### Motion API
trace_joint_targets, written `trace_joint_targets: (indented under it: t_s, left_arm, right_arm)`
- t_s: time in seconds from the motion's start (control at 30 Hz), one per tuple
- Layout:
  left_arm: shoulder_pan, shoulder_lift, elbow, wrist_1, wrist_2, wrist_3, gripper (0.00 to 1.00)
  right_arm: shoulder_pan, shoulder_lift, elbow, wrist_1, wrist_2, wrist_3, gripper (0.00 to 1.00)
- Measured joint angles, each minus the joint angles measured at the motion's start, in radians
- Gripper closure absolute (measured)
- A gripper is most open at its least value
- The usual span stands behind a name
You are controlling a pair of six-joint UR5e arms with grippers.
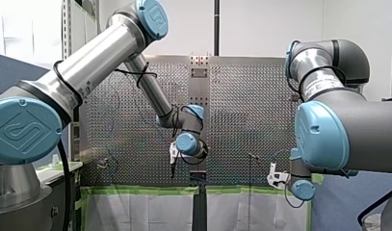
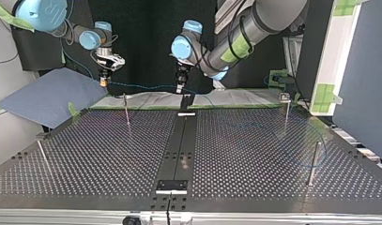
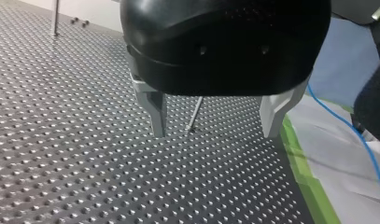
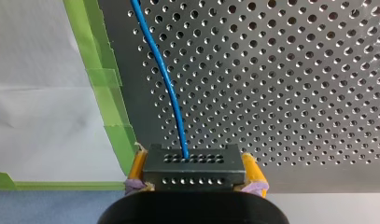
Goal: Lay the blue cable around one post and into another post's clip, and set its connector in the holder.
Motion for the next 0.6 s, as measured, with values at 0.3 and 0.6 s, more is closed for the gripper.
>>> trace_joint_targets:
  t_s: [0.3,0.6]
  left_arm:
    - [0.003,-0.068,0.001,0.068,0.000,0.026,0.00]
    - [0.006,-0.145,0.067,0.145,0.001,0.032,0.00]
  right_arm:
    - [0.000,0.000,0.000,0.000,0.000,0.000,0.83]
    - [0.003,0.000,0.000,0.001,0.000,0.000,0.83]
